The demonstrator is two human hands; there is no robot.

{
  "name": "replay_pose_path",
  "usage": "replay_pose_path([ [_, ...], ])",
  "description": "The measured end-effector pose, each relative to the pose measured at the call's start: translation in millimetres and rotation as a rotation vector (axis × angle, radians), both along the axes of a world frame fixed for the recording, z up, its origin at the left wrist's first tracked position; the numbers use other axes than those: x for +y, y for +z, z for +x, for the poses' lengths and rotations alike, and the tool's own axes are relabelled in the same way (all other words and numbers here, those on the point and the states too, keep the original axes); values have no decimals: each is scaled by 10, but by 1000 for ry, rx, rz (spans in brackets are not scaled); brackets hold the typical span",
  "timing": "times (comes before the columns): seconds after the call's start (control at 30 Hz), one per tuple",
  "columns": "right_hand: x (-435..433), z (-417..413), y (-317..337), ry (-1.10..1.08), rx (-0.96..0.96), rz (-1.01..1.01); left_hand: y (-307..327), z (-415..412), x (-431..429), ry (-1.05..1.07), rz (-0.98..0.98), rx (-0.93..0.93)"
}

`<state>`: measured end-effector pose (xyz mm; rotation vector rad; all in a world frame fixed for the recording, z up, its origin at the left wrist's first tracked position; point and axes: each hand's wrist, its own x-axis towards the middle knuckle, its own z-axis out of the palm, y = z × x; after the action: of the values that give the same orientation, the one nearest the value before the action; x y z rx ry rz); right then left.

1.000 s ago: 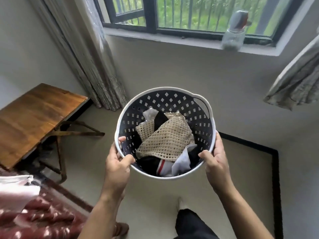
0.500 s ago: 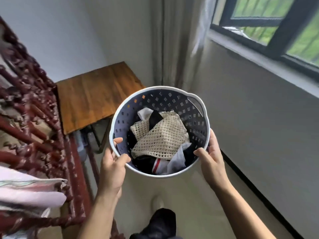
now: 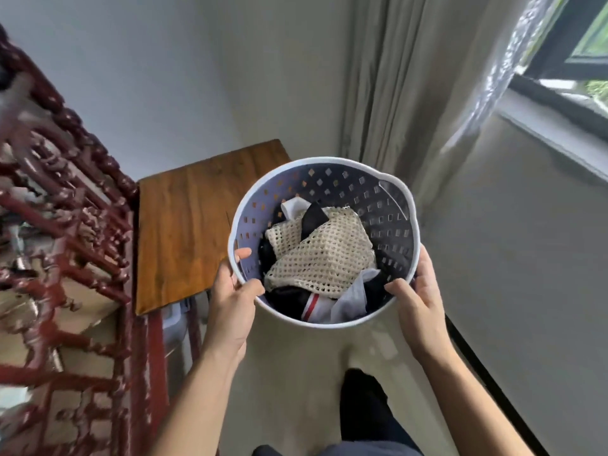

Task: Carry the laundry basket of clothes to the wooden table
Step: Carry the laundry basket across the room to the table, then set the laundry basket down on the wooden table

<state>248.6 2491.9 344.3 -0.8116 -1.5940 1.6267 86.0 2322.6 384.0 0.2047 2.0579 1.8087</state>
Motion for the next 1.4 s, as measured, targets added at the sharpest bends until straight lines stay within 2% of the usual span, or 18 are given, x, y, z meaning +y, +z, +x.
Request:
replay_pose_path([
  [0.17,812,-927,-115,122,1,-40,-69,-745,693,107,-31,-47],
  [0.33,1340,-1885,-10,284,-61,-29,23,-1336,950,267,-45,-75],
  [0.53,1492,-3010,14,476,-118,-46,-77,-2063,862,468,-61,-83],
  [0.67,1461,-3677,-127,506,-176,-32,-273,-2627,806,540,-43,-121],
  [0.9,1437,-4741,-290,455,-343,4,-588,-3842,780,521,1,-250],
  [1.1,1485,-5516,-656,411,-514,65,-1066,-4774,934,472,-57,-328],
  [1.4,1785,-6081,-1324,537,-665,94,-1652,-5383,1184,459,-244,-359],
])
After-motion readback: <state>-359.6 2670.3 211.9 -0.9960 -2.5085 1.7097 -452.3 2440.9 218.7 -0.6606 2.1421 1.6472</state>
